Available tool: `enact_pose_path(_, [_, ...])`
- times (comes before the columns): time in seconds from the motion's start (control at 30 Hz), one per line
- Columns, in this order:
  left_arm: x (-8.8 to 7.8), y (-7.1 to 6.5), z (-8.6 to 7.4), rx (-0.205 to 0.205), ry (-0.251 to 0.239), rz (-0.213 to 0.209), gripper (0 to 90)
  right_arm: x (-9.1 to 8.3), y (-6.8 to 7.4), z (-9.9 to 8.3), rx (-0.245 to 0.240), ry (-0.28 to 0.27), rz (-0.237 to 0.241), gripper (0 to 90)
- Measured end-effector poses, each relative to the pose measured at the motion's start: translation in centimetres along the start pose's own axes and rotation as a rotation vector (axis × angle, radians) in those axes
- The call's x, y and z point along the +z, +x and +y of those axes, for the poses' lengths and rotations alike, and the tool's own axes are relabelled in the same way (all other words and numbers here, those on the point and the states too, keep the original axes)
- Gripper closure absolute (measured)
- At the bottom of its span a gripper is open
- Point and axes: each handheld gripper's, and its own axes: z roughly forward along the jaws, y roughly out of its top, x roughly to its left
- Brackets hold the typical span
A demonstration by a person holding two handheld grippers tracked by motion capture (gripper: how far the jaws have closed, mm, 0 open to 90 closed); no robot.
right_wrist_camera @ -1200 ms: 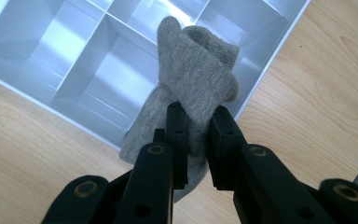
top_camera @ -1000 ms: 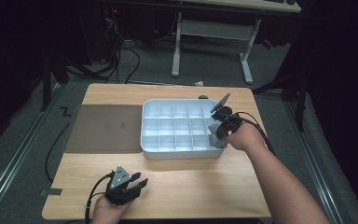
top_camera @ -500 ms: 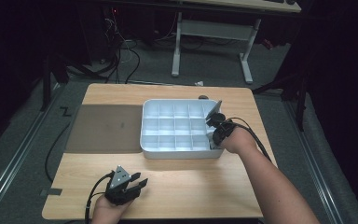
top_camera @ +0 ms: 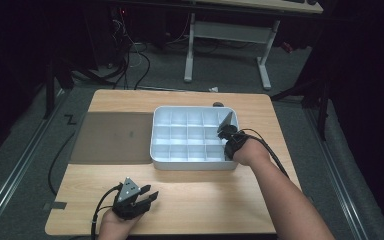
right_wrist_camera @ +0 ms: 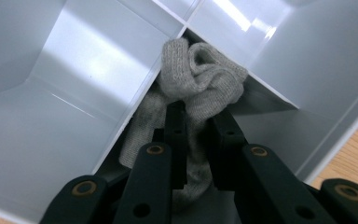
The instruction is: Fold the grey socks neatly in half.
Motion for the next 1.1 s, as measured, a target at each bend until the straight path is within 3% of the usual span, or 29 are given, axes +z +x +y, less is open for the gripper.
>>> enact_pose_path(0.13, [0.0, 0.0, 0.0, 0.0, 0.001, -0.001, 59.7, -0.2, -0.2, -0.1, 0.009, -0.001, 0.012, 72.9])
enact_pose_path(0.17, [0.0, 0.0, 0.0, 0.0, 0.002, -0.002, 59.7, -0.4, -0.1, -0.2, 0.042, 0.007, 0.028, 68.5])
enact_pose_path(0.2, [0.0, 0.0, 0.0, -0.001, 0.002, -0.002, 59.7, -0.5, -0.3, -0.2, 0.016, -0.002, 0.034, 66.1])
enact_pose_path(0.33, [0.1, -0.1, 0.0, -0.002, 0.003, -0.003, 59.5, -1.4, -0.7, -0.5, 0.027, -0.016, 0.056, 60.1])
enact_pose_path(0.53, [0.2, -0.1, -0.1, 0.001, 0.004, -0.003, 59.4, -3.2, -1.3, -0.8, 0.037, -0.043, 0.081, 58.6])
enact_pose_path(0.6, [0.2, -0.1, -0.1, 0.002, 0.004, -0.002, 59.4, -3.9, -1.3, -0.8, 0.044, -0.062, 0.088, 64.0])
enact_pose_path(0.67, [0.2, -0.1, -0.1, 0.001, 0.004, -0.003, 59.3, -4.5, -1.1, -0.7, 0.02, -0.107, 0.066, 78.7])
enact_pose_path(0.73, [0.2, -0.1, -0.1, 0.001, 0.005, -0.003, 59.3, -4.7, -0.9, -0.6, -0.009, -0.141, 0.044, 87.4])
enact_pose_path(0.8, [0.2, -0.1, -0.1, 0.001, 0.009, -0.005, 59.3, -4.4, -0.7, -0.2, -0.024, -0.154, 0.026, 90.0])
enact_pose_path(0.9, [0.3, -0.1, -0.2, -0.001, 0.011, -0.007, 59.4, -3.0, -0.3, 0.3, -0.027, -0.098, 0.008, 90.0])
enact_pose_path(0.93, [0.3, -0.1, -0.2, -0.002, 0.011, -0.007, 59.4, -1.8, -0.1, 0.7, -0.044, -0.068, -0.006, 90.0])
enact_pose_path(1.0, [0.3, 0.0, -0.2, 0.0, 0.015, -0.009, 59.4, -1.4, 0.0, 0.8, -0.049, -0.059, -0.008, 90.0])
enact_pose_path(1.07, [0.3, 0.0, -0.2, -0.001, 0.016, -0.01, 59.3, 0.1, 0.1, 1.2, -0.045, -0.001, -0.014, 90.0])
enact_pose_path(1.1, [0.4, 0.0, -0.2, 0.0, 0.018, -0.011, 59.3, 0.1, 0.1, 1.2, -0.045, -0.001, -0.014, 90.0])
